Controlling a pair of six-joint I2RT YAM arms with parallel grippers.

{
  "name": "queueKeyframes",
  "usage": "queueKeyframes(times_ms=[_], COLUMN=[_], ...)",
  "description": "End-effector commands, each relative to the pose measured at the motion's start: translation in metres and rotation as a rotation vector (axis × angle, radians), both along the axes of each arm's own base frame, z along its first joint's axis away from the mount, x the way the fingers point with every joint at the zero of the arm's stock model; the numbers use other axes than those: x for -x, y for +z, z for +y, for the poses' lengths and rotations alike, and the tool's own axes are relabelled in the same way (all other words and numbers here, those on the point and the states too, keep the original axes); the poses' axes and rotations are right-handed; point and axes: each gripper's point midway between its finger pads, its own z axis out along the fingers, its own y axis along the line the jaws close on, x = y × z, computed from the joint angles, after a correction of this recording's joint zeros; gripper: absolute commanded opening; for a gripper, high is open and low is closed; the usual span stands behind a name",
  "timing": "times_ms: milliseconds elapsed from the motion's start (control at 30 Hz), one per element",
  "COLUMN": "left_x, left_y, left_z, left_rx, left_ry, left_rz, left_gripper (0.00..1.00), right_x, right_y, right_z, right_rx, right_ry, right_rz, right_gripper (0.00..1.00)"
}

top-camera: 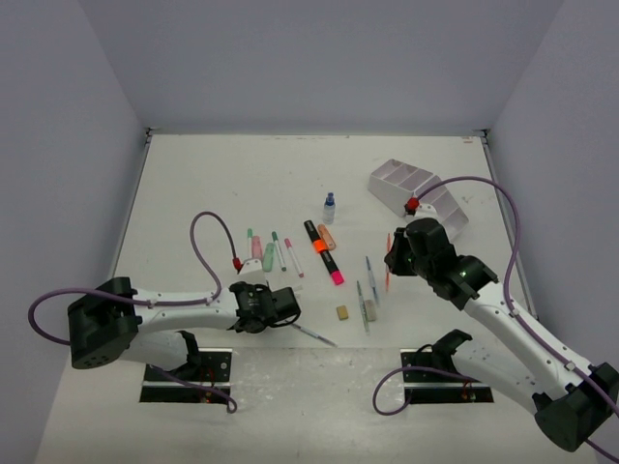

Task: Sort the stationery into containers
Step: Close the pen cap on the pen.

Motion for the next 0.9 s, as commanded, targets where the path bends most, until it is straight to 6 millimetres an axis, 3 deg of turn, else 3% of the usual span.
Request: queueKeyframes(times_ms=[0, 100, 167, 267, 333, 400, 433, 533, 567, 667, 800, 867], left_x=[-0.007, -0.006, -0.005, -0.006, -0.009, -0.024, -0.025, -0.063, -0.070, -0.083, -0.065, -0.058], left_y=[-0.006, -0.011, -0.013, -0.007, 0.005, 0.038, 0.044, 0.131, 0.155, 0.240, 0.354, 0.376], left_z=[-0.005, -0.003, 0.002, 0.007, 0.008, 0.001, -0.001, -0.038, -0.046, -0.069, -0.089, -0.096], left_rx=[0.011, -0.002, -0.011, -0.025, -0.022, -0.017, 0.005, 0.131, 0.161, 0.290, 0.657, 0.717], left_ry=[0.004, 0.002, 0.013, 0.024, 0.020, -0.017, -0.017, -0.136, -0.172, -0.342, -0.470, -0.519], left_rz=[-0.039, -0.030, -0.027, -0.041, -0.064, -0.145, -0.157, -0.412, -0.480, -0.755, -1.133, -1.198], left_gripper=[0.32, 0.25, 0.04, 0.00, 0.00, 0.00, 0.00, 0.00, 0.00, 0.00, 0.00, 0.00], right_x=[-0.003, -0.003, -0.002, 0.005, 0.014, 0.030, 0.029, 0.061, 0.074, 0.087, 0.091, 0.096], right_y=[0.003, 0.002, 0.001, 0.005, 0.012, 0.023, 0.026, 0.049, 0.055, 0.072, 0.085, 0.097], right_z=[0.004, 0.005, 0.007, 0.023, 0.042, 0.067, 0.070, 0.105, 0.112, 0.125, 0.130, 0.130], right_rx=[-0.010, -0.012, -0.019, -0.077, -0.160, -0.288, -0.305, -0.533, -0.604, -0.765, -0.862, -0.899], right_ry=[0.019, 0.023, 0.037, 0.131, 0.236, 0.387, 0.398, 0.635, 0.706, 0.792, 0.828, 0.845], right_rz=[-0.024, -0.021, -0.018, -0.020, -0.032, -0.055, -0.083, -0.104, -0.083, -0.113, -0.141, -0.172], right_gripper=[0.00, 0.00, 0.00, 0.00, 0.00, 0.00, 0.00, 0.00, 0.00, 0.00, 0.00, 0.00])
